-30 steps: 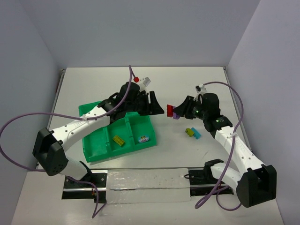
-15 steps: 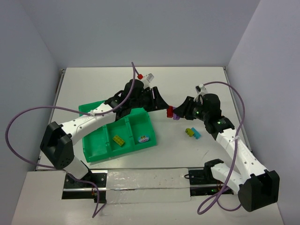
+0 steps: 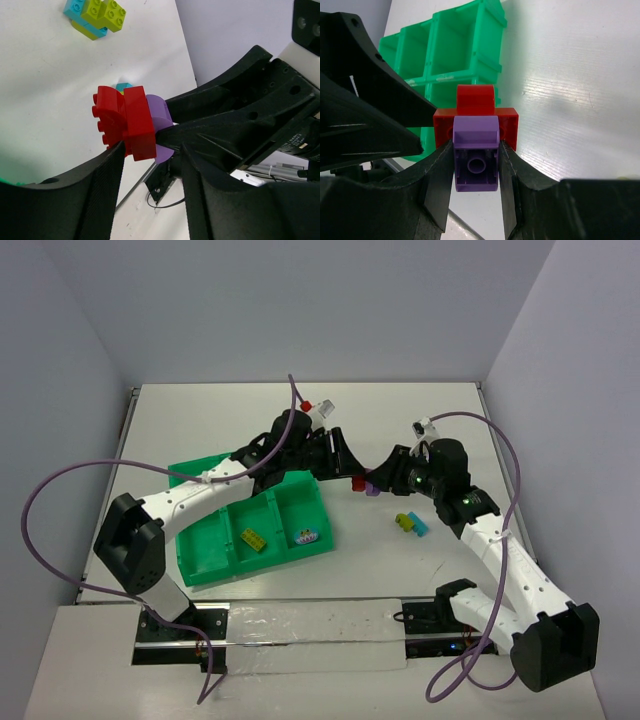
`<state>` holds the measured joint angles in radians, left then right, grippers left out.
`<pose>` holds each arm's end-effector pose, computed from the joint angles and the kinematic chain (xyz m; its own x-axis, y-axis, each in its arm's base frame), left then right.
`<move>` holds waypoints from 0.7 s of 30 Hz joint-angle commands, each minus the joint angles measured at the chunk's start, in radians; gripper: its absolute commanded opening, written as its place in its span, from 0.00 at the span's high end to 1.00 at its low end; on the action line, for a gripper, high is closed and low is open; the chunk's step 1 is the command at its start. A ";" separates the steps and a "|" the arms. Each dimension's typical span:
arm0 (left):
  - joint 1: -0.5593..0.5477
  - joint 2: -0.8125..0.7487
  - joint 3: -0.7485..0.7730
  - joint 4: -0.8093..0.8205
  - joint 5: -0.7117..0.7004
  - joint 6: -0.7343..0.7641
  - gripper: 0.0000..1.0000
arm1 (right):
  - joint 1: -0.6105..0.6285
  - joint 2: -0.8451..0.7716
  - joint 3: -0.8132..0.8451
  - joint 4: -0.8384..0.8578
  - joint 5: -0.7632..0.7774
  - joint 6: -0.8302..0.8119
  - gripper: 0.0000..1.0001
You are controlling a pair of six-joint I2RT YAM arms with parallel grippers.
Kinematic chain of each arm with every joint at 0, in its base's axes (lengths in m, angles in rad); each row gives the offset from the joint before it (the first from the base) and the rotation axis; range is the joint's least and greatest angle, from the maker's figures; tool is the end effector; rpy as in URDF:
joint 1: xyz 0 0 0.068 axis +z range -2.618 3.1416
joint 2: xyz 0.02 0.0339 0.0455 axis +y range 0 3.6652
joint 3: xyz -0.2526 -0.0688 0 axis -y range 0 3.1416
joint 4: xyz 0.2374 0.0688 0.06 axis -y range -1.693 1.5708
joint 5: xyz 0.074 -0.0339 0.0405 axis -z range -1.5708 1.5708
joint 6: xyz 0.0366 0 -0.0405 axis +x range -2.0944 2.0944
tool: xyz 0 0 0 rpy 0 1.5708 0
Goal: Sort the legos into containers by color
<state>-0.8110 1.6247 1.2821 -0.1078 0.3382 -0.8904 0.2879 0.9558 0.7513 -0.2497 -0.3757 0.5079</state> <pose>0.2495 -0.2803 0.2953 -0.8802 -0.1382 -0.4541 0.3266 0.5179 -0.7907 0.2033 0.0742 0.2830 -0.6498 0.2794 -0.7069 -0.3024 0.7582 0.5777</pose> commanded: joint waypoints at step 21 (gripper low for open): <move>-0.019 0.062 0.108 -0.035 -0.026 0.021 1.00 | 0.031 -0.029 0.078 -0.015 0.022 -0.012 0.97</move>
<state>-0.8175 1.6700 1.3204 -0.1410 0.3183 -0.8787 0.3036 0.9530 0.7684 -0.2708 -0.3489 0.5041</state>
